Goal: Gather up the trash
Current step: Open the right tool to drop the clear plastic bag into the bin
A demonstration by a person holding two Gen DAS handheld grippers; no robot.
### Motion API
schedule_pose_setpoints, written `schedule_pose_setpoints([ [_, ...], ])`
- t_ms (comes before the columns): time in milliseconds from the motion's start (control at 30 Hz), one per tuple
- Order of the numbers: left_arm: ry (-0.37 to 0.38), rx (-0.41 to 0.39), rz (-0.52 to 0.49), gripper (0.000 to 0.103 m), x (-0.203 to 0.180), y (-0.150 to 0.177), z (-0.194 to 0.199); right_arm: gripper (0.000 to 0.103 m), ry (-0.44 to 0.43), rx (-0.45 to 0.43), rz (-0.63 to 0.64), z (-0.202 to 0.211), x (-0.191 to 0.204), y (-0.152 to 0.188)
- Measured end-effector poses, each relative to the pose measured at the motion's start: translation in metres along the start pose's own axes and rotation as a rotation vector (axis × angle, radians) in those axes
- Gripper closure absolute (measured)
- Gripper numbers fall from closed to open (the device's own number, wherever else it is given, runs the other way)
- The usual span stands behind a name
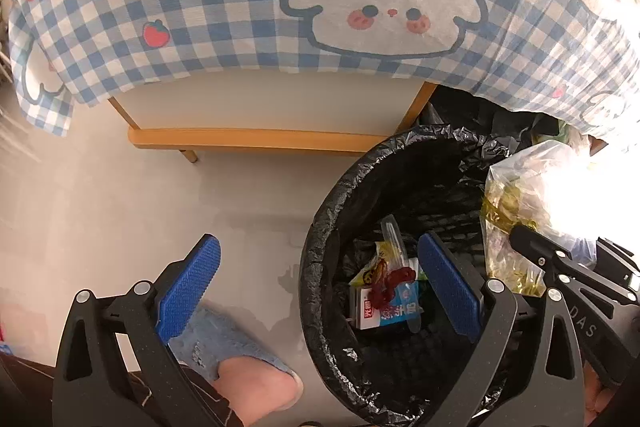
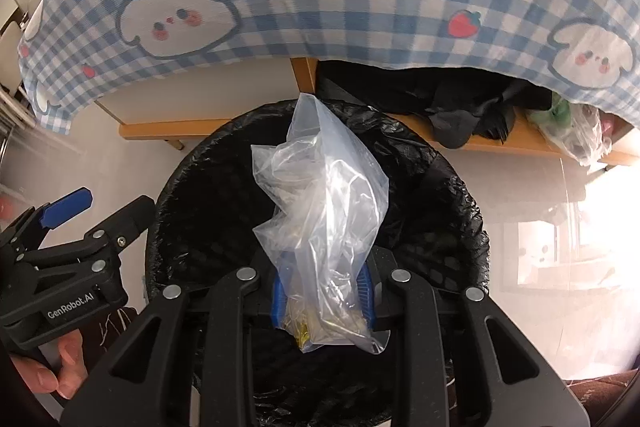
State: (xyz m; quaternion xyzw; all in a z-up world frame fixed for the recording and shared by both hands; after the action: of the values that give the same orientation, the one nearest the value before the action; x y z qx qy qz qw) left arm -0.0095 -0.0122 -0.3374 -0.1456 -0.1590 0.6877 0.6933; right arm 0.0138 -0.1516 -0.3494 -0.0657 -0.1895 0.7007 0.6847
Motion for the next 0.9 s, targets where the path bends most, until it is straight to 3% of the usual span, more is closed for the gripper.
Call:
schedule_pose_setpoints([
  [167, -0.005, 0.007, -0.004, 0.006, -0.001, 0.002, -0.002, 0.067, 0.017, 0.005, -0.017, -0.003, -0.006, 0.001],
  [500, -0.013, 0.011, -0.015, 0.006, -0.004, 0.001, -0.004, 0.028, 0.047, -0.011, -0.026, -0.001, -0.027, 0.001],
  [800, -0.022, 0.012, -0.021, 0.006, 0.000, -0.005, 0.009, 0.010, 0.086, -0.056, -0.051, 0.020, -0.046, -0.014],
  [900, -0.018, 0.009, -0.019, 0.006, 0.001, -0.009, 0.019, 0.008, 0.099, -0.084, -0.052, 0.034, -0.049, -0.018],
])
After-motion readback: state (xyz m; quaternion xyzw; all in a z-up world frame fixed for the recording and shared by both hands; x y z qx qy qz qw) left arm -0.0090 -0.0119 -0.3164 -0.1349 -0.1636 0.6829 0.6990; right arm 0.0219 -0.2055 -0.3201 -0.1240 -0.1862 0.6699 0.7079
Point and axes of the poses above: each gripper's, at about its wrist camera, not at the fingertips, and z roughly against the way its jaws point, x to its left, y to its underside, the point moved 10 cm from there along -z, roughly the way its jaws point, and after that the axes turned 9 degrees about -z, right-handed, at the moved point
